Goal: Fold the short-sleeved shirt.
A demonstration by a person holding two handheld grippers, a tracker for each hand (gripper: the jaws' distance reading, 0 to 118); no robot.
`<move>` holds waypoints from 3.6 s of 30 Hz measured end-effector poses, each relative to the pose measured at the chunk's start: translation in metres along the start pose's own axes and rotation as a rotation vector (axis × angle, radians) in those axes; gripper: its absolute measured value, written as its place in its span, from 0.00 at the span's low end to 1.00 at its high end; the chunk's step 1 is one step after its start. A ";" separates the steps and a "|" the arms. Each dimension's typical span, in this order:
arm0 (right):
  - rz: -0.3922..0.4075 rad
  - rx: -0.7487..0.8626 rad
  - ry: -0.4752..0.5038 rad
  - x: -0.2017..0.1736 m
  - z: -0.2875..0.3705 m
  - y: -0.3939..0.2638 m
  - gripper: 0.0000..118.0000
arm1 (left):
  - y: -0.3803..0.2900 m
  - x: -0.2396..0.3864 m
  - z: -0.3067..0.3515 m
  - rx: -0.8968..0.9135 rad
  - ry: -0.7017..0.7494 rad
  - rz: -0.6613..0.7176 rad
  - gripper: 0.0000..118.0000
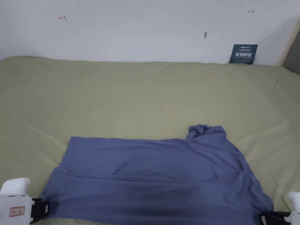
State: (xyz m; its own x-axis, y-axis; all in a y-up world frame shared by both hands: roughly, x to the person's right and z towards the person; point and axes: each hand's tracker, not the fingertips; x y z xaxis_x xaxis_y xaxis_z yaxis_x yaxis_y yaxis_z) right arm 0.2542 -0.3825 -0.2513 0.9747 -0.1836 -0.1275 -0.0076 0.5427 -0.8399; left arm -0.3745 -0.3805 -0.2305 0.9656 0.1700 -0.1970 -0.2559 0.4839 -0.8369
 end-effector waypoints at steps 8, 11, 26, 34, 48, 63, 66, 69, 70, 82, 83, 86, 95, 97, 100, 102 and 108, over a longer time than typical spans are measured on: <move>0.018 0.126 -0.044 -0.007 0.023 0.044 0.59 | 0.036 0.009 0.024 0.112 0.003 -0.046 1.00; 0.032 0.196 -0.075 -0.017 0.019 0.062 0.58 | 0.056 0.019 0.020 0.154 -0.009 -0.057 0.99; 0.070 0.210 -0.105 -0.017 -0.083 0.165 0.01 | 0.205 0.036 -0.145 0.059 0.099 -0.092 0.99; 0.058 0.148 -0.122 0.007 -0.121 0.189 0.01 | 0.214 0.033 -0.191 -0.014 0.149 -0.130 0.88; 0.054 -0.145 -0.115 0.035 -0.212 0.237 0.84 | 0.213 0.052 -0.174 0.010 0.114 -0.174 0.00; 0.053 0.099 -0.031 0.005 -0.078 0.188 0.02 | 0.193 0.044 -0.077 0.102 0.056 -0.160 0.00; 0.073 0.121 -0.021 0.004 -0.043 0.177 0.02 | 0.175 0.036 -0.044 0.138 0.019 -0.147 0.00; 0.091 0.151 -0.008 0.003 -0.013 0.159 0.02 | 0.150 0.029 -0.017 0.161 -0.008 -0.159 0.00; 0.097 0.160 -0.004 0.002 -0.004 0.149 0.02 | 0.141 0.027 -0.008 0.164 -0.008 -0.162 0.00; 0.149 0.142 0.008 0.004 0.031 0.034 0.02 | 0.024 -0.002 0.019 0.187 -0.045 -0.180 0.00; 0.147 0.128 0.007 0.006 0.028 0.028 0.02 | 0.017 -0.005 0.018 0.182 -0.049 -0.183 0.00; 0.128 0.090 0.011 0.009 0.018 0.016 0.02 | 0.002 -0.010 0.011 0.166 -0.055 -0.190 0.00; 0.060 0.103 -0.021 0.010 0.015 0.027 0.70 | 0.000 -0.004 0.013 0.198 -0.077 -0.181 1.00; 0.078 0.245 -0.006 -0.016 0.041 0.048 0.70 | 0.013 0.020 0.034 0.338 -0.069 -0.188 1.00; 0.171 0.481 -0.088 -0.068 0.072 0.075 0.70 | 0.038 0.074 0.087 0.512 -0.067 -0.221 1.00; 0.193 0.695 -0.125 -0.103 0.089 0.082 0.69 | 0.045 0.108 0.107 0.643 -0.045 -0.248 0.99; 0.241 0.998 -0.180 -0.173 0.103 0.077 0.00 | 0.029 0.176 0.131 0.910 0.050 -0.230 0.00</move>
State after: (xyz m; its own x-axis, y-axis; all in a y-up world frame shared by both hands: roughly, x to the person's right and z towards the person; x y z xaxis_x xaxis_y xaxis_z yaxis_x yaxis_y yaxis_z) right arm 0.1080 -0.2249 -0.2399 0.9915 0.0998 -0.0840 -0.0980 0.9948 0.0260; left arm -0.2180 -0.2241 -0.2227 0.9925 -0.0402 -0.1158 0.0237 0.9898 -0.1406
